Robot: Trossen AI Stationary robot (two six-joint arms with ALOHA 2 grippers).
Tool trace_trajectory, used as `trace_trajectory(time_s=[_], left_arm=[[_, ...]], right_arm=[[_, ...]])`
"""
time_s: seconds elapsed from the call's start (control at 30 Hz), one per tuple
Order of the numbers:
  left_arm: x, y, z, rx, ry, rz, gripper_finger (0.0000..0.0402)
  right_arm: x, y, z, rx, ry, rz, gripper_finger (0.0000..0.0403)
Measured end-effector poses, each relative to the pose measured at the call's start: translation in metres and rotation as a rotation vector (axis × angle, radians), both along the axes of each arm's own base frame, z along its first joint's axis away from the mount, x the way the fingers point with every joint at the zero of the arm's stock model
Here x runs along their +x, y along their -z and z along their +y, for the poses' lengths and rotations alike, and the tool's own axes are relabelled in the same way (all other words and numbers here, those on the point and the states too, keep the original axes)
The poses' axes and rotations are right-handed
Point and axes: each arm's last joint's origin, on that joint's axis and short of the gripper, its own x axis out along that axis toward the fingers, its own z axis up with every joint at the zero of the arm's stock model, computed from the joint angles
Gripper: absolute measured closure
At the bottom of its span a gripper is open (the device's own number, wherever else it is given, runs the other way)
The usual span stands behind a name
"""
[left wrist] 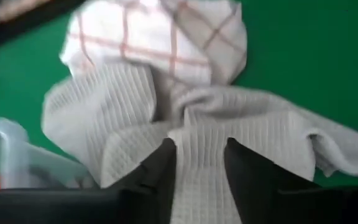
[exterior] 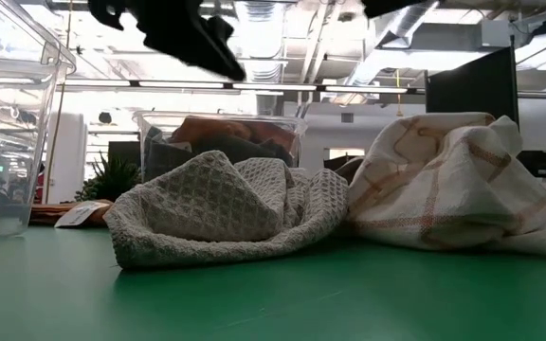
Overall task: Sort towels by color in basket
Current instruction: Put the top light gray towel into the bottom transparent bin
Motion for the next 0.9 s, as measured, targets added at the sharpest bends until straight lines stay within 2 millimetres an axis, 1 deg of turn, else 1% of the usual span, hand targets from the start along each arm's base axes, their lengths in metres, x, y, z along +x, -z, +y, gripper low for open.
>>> trace_trajectory(time_s=[0.1, 0.2, 0.27, 0.43, 0.6, 0.67, 0.73, 0.8, 0.83, 0.9], left_arm=[[0.010, 0.012, 0.000, 0.005, -0.002, 0.092, 0.0239], [0.024, 0.020, -0.002, 0.023, -0.002, 0.163, 0.0224], [0.035, 0.027, -0.002, 0.033, -0.007, 0.216, 0.0222], [0.058, 0.043, -0.004, 0.092, 0.001, 0.332, 0.0220], [0.077, 0.058, -0.004, 0.277, 0.000, 0.360, 0.0220], [0.081, 0.065, -0.003, 0.314, 0.030, 0.398, 0.0221], [0.081, 0.070, -0.004, 0.331, 0.050, 0.427, 0.0227], [0.080, 0.077, -0.004, 0.339, 0.072, 0.472, 0.0242], [0.080, 0.081, -0.005, 0.339, 0.092, 0.497, 0.0255], [0.078, 0.083, -0.006, 0.347, 0.123, 0.521, 0.0297]], right_arm=[[-0.011, -0.011, -0.003, -0.048, 0.039, -0.035, 0.0216], [-0.020, -0.017, -0.004, -0.063, 0.050, -0.062, 0.0216], [-0.024, -0.016, -0.005, -0.086, 0.069, -0.076, 0.0216], [-0.030, -0.002, -0.002, -0.104, 0.068, -0.057, 0.0216], [-0.034, 0.000, 0.006, -0.097, 0.042, -0.064, 0.0216], [-0.037, -0.001, 0.008, -0.106, 0.037, -0.071, 0.0216], [-0.038, -0.001, 0.011, -0.109, 0.029, -0.075, 0.0216], [-0.039, -0.001, 0.012, -0.112, 0.024, -0.075, 0.0216], [-0.039, -0.001, 0.012, -0.115, 0.024, -0.075, 0.0216], [-0.039, -0.001, 0.011, -0.121, 0.034, -0.079, 0.0216]])
